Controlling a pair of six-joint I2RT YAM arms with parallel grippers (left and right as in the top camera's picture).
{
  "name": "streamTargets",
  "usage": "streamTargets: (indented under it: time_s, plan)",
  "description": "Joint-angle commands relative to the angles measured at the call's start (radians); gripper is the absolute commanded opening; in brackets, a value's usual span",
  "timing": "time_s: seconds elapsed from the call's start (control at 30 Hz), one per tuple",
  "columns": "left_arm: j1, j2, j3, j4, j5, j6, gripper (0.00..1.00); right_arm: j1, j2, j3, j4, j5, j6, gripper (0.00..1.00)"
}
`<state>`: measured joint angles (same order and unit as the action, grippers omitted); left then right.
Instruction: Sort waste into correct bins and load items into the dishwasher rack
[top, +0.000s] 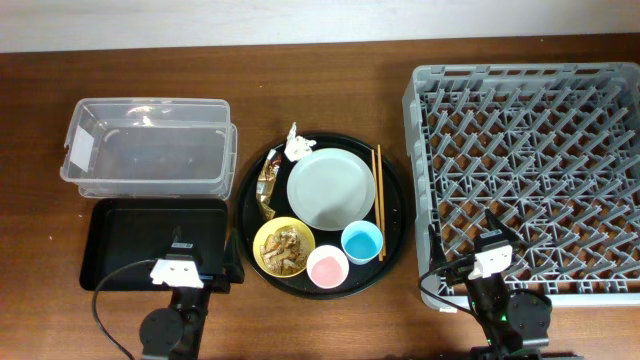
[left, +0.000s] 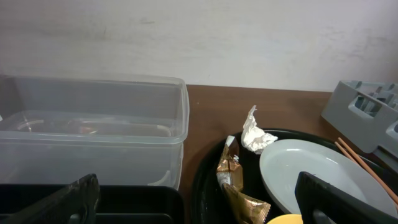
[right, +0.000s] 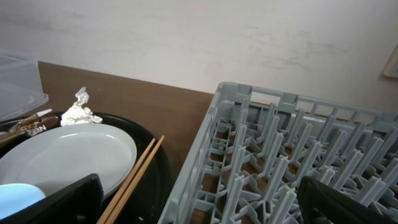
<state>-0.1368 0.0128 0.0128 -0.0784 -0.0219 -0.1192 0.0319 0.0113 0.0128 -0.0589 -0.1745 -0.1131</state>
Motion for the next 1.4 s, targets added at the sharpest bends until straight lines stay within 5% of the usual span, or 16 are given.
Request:
streamTargets:
  time_s: [0.0, 0.93, 1.0, 1.07, 1.17, 1.23, 1.37]
  plan:
    - [0.007, -0.006, -0.004, -0.004, 0.004, 0.012, 0.99, -0.006, -0.004, -0.007, -0.003, 0.002, -0.003, 0.98]
    - [0.007, -0.006, -0.004, -0.005, 0.014, 0.012, 1.00, -0.006, -0.004, -0.007, 0.000, -0.064, 0.047, 0.98]
    - [0.006, 0.001, -0.003, 0.011, 0.169, 0.001, 0.99, -0.006, -0.004, -0.007, 0.004, -0.111, 0.260, 0.98]
    - [0.006, 0.005, -0.003, 0.029, 0.277, 0.001, 0.99, -0.006, -0.004, -0.003, 0.040, -0.200, 0.290, 0.99]
    - [0.006, 0.005, 0.049, 0.257, 0.452, -0.066, 0.99, -0.006, -0.004, 0.115, 0.028, -0.245, 0.286, 0.98]
    - [0.006, 0.027, 0.191, 0.107, 0.456, -0.105, 0.99, -0.006, 0.037, 0.303, -0.112, -0.245, 0.286, 0.98]
    - [0.006, 0.346, 0.731, -0.517, 0.462, -0.104, 0.99, -0.006, 0.412, 0.885, -0.783, -0.244, 0.071, 0.98]
